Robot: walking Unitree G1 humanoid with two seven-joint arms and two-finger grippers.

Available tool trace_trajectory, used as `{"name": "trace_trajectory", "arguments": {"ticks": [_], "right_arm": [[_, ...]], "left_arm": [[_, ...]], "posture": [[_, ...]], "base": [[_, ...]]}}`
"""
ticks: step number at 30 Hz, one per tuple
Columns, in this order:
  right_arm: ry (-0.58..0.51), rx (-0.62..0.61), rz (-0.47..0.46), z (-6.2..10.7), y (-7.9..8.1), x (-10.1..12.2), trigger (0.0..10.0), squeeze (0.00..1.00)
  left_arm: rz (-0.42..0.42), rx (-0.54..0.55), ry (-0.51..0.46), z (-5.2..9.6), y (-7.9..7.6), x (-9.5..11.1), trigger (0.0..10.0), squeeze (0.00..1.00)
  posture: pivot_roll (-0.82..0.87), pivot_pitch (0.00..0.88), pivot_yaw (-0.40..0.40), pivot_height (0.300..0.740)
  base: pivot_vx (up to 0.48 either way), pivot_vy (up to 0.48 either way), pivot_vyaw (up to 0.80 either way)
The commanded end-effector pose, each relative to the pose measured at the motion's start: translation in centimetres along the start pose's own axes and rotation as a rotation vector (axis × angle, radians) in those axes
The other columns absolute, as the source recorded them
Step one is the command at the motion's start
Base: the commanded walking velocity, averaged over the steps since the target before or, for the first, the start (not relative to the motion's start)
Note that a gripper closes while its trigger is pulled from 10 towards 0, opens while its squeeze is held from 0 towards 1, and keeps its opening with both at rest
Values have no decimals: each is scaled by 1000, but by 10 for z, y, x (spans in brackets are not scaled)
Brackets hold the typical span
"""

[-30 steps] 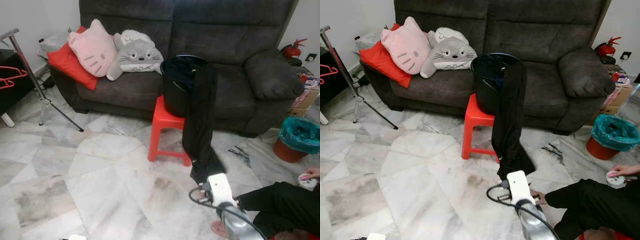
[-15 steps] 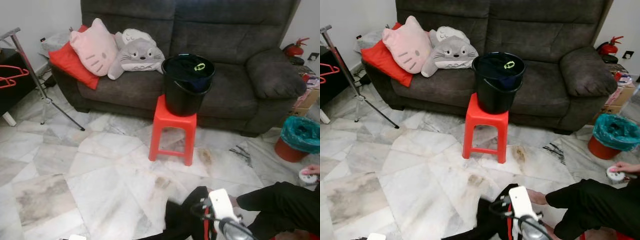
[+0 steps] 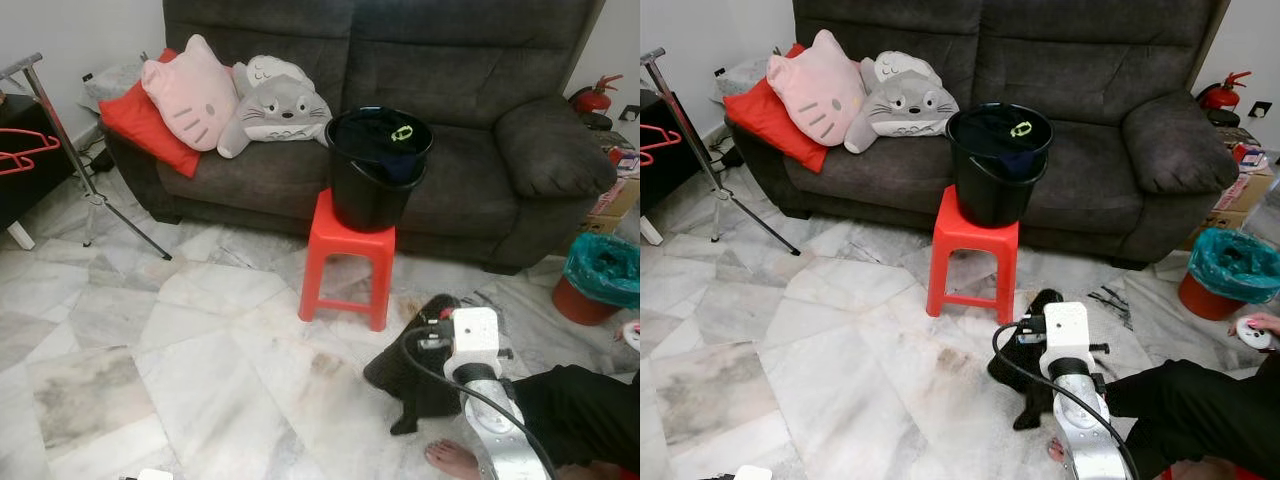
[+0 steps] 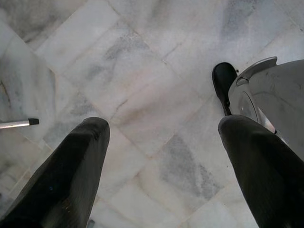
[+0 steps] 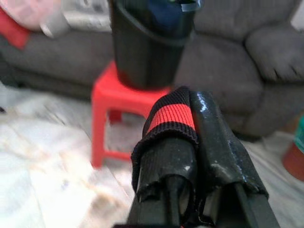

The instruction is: Hang hanger

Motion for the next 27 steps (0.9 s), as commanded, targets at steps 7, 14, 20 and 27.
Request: {"name": "trace_trajectory", "arguments": {"ticks": [7, 14, 20, 27], "right_arm": [[-136, -13, -63, 5, 1, 34, 10000, 0], [-132, -61, -52, 10, -8, 35, 10000, 0], [-117, -69, -38, 8, -10, 33, 10000, 0], [-117, -68, -35, 8, -10, 33, 10000, 0]], "left_arm": [[-3, -2, 0, 1, -1, -4, 10000, 0], [-6, 4, 3, 1, 0, -5, 10000, 0], [-8, 6, 2, 1, 1, -5, 10000, 0], [1, 6, 2, 2, 0, -6, 10000, 0]], "posture": [[-112, 5, -3, 740], [-113, 0, 1, 740], [-113, 0, 2, 740], [-108, 0, -1, 740]], "base": [[0, 0, 0], [0, 0, 113], [0, 0, 788], [0, 0, 794]]}}
Point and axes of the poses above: a point about 5 cm out from each wrist's last joint towards the gripper, its own z axis pointing back from the gripper into the wrist, its own x axis along the axis of the wrist's last joint, y = z × x, the point moved 5 cm from there along -z, pointing out of the wrist towards the gripper, and after that the axes turned 9 degrees about z, right-handed, at the moved point
